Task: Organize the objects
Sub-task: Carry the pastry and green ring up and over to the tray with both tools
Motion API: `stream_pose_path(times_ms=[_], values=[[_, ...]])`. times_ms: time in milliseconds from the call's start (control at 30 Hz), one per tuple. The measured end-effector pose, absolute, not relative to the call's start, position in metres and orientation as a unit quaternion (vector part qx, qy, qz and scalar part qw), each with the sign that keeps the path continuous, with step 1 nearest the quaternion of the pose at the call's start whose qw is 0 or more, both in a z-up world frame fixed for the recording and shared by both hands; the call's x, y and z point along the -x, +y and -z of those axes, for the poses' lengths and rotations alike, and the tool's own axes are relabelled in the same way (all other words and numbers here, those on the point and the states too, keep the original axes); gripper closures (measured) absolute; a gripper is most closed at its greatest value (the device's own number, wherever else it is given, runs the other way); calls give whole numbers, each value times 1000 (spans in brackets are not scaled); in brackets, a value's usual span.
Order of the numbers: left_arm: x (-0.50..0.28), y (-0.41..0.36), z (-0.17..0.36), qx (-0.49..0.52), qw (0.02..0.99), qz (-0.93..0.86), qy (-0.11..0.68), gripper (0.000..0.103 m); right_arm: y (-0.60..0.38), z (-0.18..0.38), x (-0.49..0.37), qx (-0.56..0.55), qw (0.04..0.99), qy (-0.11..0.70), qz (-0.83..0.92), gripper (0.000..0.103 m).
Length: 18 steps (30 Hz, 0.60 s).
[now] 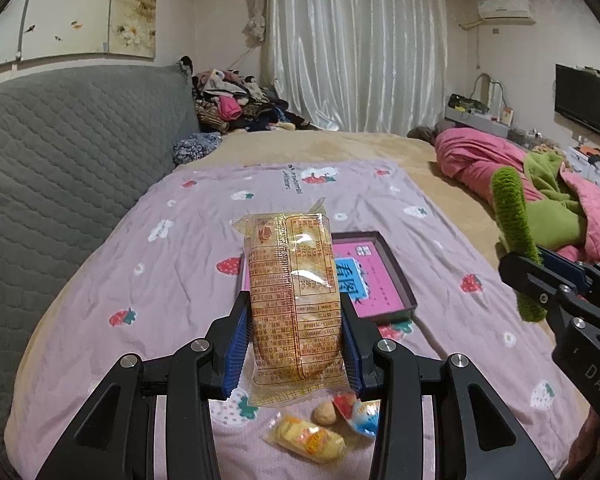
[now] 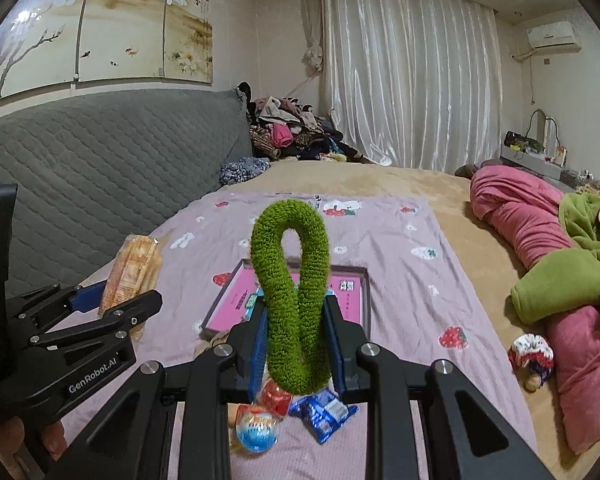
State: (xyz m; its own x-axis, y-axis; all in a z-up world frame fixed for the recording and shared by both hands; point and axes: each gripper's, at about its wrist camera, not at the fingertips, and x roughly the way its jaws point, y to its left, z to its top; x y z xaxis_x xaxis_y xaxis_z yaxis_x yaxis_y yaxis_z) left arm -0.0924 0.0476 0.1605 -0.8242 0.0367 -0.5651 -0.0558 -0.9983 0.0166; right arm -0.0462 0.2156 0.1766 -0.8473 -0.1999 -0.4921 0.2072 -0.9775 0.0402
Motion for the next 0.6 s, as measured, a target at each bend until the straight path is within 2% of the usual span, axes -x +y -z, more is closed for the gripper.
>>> stream_pose_path(times_ms=[600], values=[[206, 43, -180, 313, 27, -949, 17, 61, 212, -212, 139, -240, 112, 25, 964, 76]])
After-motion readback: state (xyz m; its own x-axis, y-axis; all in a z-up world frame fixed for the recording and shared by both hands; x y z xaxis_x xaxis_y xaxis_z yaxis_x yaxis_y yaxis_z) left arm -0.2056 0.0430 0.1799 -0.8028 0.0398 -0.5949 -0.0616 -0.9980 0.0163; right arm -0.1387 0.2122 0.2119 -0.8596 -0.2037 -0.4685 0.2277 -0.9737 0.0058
